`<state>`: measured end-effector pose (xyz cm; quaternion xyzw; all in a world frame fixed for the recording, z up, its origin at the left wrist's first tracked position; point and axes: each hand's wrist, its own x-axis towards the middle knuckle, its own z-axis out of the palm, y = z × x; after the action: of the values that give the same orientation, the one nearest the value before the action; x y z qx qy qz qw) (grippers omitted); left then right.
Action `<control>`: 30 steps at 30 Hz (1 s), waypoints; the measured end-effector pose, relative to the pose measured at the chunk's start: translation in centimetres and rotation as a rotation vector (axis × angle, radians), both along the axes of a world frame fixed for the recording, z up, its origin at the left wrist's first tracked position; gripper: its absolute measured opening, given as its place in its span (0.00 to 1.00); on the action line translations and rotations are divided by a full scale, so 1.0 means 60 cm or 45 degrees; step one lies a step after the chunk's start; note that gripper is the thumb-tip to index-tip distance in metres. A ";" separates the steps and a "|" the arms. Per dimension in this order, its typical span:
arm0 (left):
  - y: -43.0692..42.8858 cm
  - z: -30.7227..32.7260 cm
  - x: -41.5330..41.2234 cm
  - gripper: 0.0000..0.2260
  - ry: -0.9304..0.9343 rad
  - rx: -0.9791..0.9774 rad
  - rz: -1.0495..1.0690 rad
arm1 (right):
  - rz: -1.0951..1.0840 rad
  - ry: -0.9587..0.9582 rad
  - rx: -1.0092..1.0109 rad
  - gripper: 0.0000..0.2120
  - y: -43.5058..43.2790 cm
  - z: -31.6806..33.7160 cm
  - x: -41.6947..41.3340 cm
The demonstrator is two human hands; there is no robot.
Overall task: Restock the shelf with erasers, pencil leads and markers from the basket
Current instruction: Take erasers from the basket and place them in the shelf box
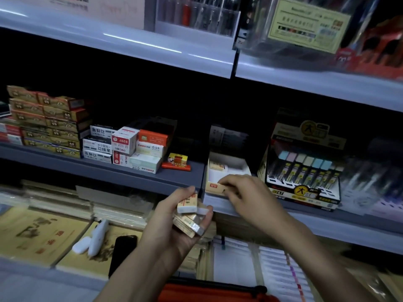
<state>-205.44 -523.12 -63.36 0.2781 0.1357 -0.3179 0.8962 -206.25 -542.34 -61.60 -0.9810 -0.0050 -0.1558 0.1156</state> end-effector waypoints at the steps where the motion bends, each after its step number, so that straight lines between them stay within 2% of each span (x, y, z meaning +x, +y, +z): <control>1: 0.002 -0.002 -0.002 0.15 -0.002 0.009 0.013 | 0.008 0.012 -0.016 0.15 0.000 0.005 -0.003; 4: 0.005 -0.005 -0.005 0.12 -0.012 0.021 0.049 | 0.039 -0.055 0.135 0.13 0.016 0.033 -0.023; 6: 0.003 -0.009 -0.005 0.11 -0.031 0.012 0.044 | 0.087 -0.089 0.433 0.08 0.042 0.051 -0.040; 8: -0.001 -0.009 -0.007 0.10 -0.087 0.016 0.011 | 0.141 0.033 0.694 0.11 0.072 0.059 -0.052; 10: -0.006 -0.007 -0.013 0.10 -0.141 0.004 -0.013 | 0.106 0.196 0.750 0.20 0.093 0.051 -0.057; 12: -0.007 -0.004 -0.018 0.10 -0.136 -0.027 -0.006 | 0.046 0.302 0.817 0.24 0.104 0.039 -0.055; 18: -0.005 -0.006 -0.025 0.14 -0.235 0.009 -0.067 | 0.003 0.393 1.286 0.20 0.093 0.040 -0.057; 20: -0.006 -0.009 -0.021 0.14 -0.226 -0.003 -0.064 | 0.007 0.358 1.362 0.19 0.092 0.045 -0.063; 22: -0.007 -0.012 -0.015 0.10 -0.175 -0.011 -0.034 | -0.034 0.250 1.419 0.20 0.085 0.056 -0.064; 24: -0.004 -0.011 -0.012 0.10 -0.105 -0.041 0.028 | -0.143 0.073 1.275 0.19 0.066 0.067 -0.052; 27: 0.004 -0.007 -0.010 0.11 -0.076 -0.079 0.054 | -0.349 -0.220 0.611 0.13 0.019 0.068 0.001; 30: 0.011 -0.008 -0.008 0.09 -0.062 -0.113 0.060 | -0.502 -0.246 0.046 0.07 -0.019 0.060 0.073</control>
<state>-205.92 -522.44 -63.83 0.2422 0.1062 -0.2956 0.9180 -201.84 -543.46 -58.02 -0.9412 0.1788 -0.2688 0.0993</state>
